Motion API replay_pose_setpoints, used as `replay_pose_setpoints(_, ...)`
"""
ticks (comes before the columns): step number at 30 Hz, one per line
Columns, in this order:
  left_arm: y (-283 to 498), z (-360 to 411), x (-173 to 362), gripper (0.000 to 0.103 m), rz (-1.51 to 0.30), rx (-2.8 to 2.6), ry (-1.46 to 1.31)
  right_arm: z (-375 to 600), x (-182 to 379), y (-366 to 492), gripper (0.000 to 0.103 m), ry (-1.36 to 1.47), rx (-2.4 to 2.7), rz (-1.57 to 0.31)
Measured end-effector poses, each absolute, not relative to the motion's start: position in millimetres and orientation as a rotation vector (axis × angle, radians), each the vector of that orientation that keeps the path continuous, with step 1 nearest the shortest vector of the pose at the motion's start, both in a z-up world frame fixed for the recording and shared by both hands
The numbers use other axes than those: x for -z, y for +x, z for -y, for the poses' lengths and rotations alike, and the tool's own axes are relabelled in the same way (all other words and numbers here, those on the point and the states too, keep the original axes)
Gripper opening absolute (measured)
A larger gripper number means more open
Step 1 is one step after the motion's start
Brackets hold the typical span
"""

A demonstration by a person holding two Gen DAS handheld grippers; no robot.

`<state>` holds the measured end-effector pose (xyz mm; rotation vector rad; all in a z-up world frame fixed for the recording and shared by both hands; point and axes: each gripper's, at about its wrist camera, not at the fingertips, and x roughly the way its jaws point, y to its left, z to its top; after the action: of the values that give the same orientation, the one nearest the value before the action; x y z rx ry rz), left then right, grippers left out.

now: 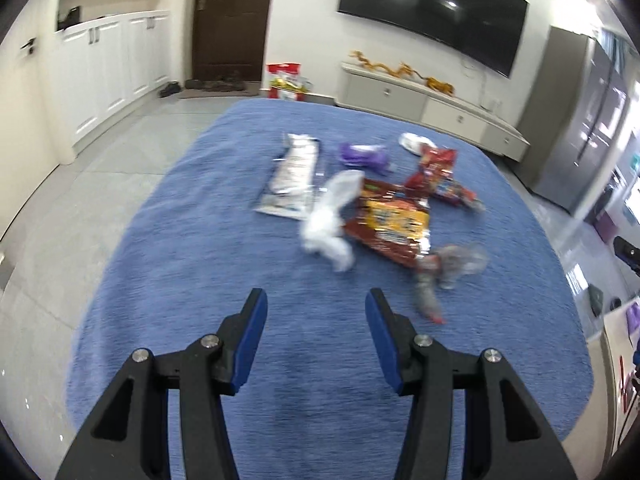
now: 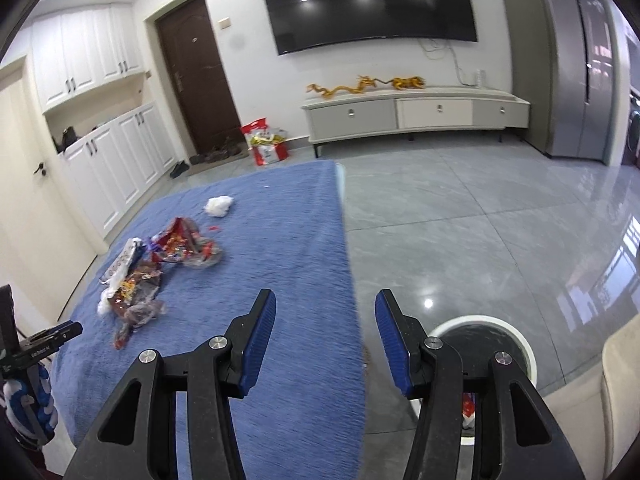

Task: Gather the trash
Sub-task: 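Move both open tools back over the remaining trash on the rug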

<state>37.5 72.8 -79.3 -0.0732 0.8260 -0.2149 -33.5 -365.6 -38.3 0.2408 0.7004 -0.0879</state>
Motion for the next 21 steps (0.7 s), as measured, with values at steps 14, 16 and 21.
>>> replay_pose_setpoints(14,40,-122,102,0.049,-0.833,0.16,-0.193,316,37,10,0.054,0.179,0.0,-0.754)
replay_pose_setpoints(16,41,-121,104,0.049,-0.844,0.165,-0.201,315,41,15,0.054,0.183,-0.003,-0.764)
replay_pose_setpoints(21,54,-113,105,0.049,-0.859,0.192,-0.208,313,55,29,0.054,0.187,-0.015,-0.793)
